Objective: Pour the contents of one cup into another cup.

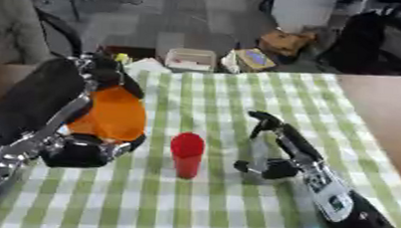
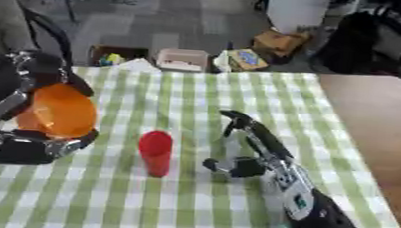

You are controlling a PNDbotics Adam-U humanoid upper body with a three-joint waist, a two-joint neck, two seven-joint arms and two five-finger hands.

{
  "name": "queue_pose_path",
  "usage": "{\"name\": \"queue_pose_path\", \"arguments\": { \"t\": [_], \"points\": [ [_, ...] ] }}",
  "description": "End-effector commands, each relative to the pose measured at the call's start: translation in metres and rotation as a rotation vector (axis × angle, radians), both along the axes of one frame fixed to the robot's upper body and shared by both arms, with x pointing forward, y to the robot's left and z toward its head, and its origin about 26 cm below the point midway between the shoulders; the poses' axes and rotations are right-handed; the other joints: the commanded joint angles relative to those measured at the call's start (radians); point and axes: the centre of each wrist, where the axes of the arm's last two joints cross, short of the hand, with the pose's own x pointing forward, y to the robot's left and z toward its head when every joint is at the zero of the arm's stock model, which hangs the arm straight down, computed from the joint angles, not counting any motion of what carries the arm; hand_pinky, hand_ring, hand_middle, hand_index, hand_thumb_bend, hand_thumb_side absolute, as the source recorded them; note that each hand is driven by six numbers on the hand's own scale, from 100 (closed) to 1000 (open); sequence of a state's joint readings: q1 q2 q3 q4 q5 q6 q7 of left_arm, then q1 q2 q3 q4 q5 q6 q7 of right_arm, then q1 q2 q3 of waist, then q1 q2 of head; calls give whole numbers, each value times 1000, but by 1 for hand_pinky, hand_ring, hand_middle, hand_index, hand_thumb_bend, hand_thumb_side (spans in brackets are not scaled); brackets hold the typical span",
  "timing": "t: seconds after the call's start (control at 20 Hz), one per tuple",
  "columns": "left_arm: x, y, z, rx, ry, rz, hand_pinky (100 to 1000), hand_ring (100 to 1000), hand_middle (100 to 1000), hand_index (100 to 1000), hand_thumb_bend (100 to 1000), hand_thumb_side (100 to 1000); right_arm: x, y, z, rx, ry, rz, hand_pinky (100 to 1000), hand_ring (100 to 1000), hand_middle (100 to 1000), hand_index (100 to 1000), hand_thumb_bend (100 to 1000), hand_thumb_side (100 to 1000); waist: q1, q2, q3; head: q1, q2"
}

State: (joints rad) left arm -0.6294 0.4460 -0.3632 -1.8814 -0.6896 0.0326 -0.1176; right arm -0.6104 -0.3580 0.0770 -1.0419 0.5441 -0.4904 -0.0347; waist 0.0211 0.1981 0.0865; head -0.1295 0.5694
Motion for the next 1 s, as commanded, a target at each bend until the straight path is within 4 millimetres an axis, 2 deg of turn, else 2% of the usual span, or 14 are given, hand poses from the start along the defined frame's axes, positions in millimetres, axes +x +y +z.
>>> {"name": "queue_pose_path", "arguments": {
  "t": [0.05, 0.1, 0.25, 0.3, 0.5, 0.65, 0.75, 0.8, 1.0],
  "points": [
    [9, 8, -2, -132, 60, -1, 100, 375, 110, 602, 100, 194, -1, -19, 26, 64, -67, -49, 766, 1000, 532, 974, 605, 507, -4, -13, -3, 9, -5],
    [12, 10, -6, -177, 83, -8, 100, 386, 111, 607, 100, 269, -2, -21, 28, 90, -75, -56, 745, 999, 522, 974, 594, 504, -7, -12, -5, 11, -5],
    [24, 13, -23, -320, 167, -46, 100, 417, 132, 626, 100, 397, -7, -27, 39, 182, -103, -69, 723, 996, 517, 973, 579, 503, -12, -10, -11, 17, -6],
    [28, 14, -28, -358, 192, -55, 100, 426, 134, 629, 165, 442, -8, -28, 43, 210, -113, -70, 716, 994, 517, 972, 574, 501, -14, -9, -13, 19, -6],
    [46, 21, -54, -477, 273, -61, 100, 466, 158, 636, 214, 513, -16, -31, 63, 325, -173, -77, 709, 989, 518, 970, 553, 492, -24, -5, -25, 26, -8],
    [57, 27, -74, -503, 298, -24, 100, 481, 170, 643, 233, 528, -21, -31, 75, 375, -204, -74, 705, 986, 517, 968, 543, 489, -32, -4, -33, 32, -7],
    [64, 31, -89, -499, 306, 12, 142, 509, 193, 652, 249, 536, -23, -30, 80, 393, -215, -68, 703, 984, 515, 967, 537, 491, -35, -3, -36, 37, -7],
    [68, 32, -96, -494, 310, 29, 215, 585, 248, 680, 348, 558, -24, -29, 81, 398, -217, -65, 702, 985, 514, 966, 535, 494, -35, -2, -37, 38, -7],
    [80, 33, -118, -464, 295, 72, 309, 710, 340, 724, 623, 585, -26, -27, 81, 413, -205, -58, 698, 984, 509, 965, 526, 496, -34, -2, -41, 41, -9]
  ]
}}
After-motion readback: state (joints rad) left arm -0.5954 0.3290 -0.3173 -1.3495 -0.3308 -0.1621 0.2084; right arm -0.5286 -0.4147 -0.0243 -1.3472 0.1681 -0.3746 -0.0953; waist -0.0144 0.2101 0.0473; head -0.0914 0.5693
